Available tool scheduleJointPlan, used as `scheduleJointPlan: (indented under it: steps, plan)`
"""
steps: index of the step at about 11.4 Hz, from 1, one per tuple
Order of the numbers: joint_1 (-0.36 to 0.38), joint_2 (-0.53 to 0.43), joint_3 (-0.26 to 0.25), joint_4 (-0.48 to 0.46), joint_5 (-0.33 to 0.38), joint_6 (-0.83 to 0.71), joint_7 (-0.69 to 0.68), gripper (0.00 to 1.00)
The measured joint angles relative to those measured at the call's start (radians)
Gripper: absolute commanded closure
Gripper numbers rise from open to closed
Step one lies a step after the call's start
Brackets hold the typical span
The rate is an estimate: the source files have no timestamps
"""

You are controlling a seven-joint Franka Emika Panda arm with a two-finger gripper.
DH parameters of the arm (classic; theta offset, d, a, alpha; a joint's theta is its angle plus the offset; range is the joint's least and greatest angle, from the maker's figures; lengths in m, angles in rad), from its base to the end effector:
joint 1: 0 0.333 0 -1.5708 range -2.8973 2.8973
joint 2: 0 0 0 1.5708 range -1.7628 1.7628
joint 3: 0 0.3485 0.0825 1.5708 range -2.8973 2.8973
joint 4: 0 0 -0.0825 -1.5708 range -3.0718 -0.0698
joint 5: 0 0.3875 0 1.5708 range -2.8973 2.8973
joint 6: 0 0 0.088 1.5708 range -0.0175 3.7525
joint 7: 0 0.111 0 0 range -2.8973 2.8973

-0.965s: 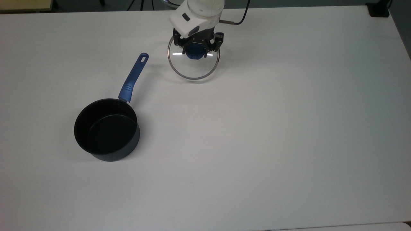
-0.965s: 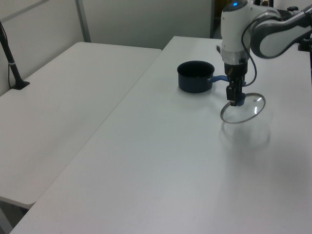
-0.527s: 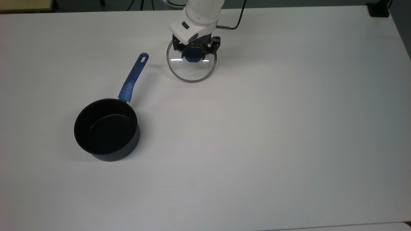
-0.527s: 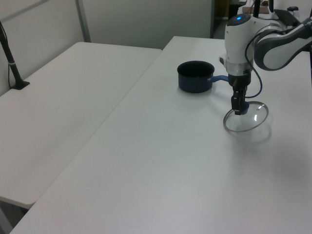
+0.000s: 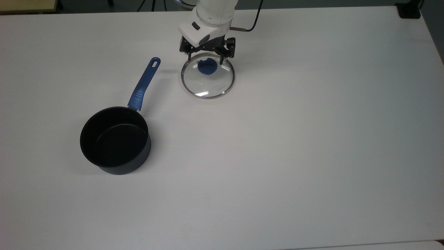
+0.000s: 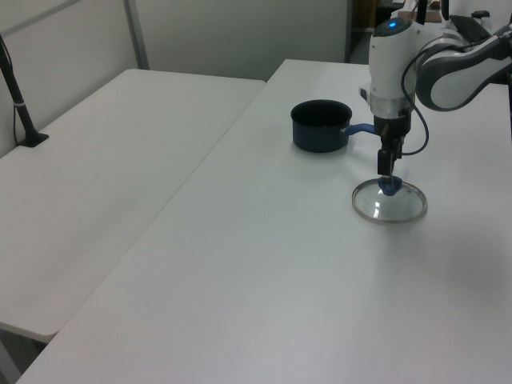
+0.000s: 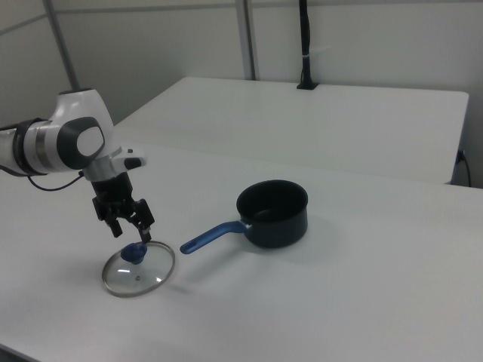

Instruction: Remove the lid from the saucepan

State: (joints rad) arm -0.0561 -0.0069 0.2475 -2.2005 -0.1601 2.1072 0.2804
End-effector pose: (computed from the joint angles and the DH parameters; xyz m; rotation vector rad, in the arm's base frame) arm 0.5134 0.0914 0.4053 2.9885 -0.0017 -0.0784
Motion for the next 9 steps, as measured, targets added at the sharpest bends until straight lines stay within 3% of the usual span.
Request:
scheduleJointPlan:
  steps: [2,5,7,9]
  plan:
    - [-0.003,-0.009,0.0,0.043,0.0,-0.033,0.0,0.0]
    - [-0.048,-0.033,-0.017,0.232,0.049,-0.168,0.003,0.0]
    - [-0.064,-0.042,-0.089,0.384,0.073,-0.247,0.003,0.0]
    - [-0.058,-0.042,-0.162,0.476,0.093,-0.301,-0.001,0.0]
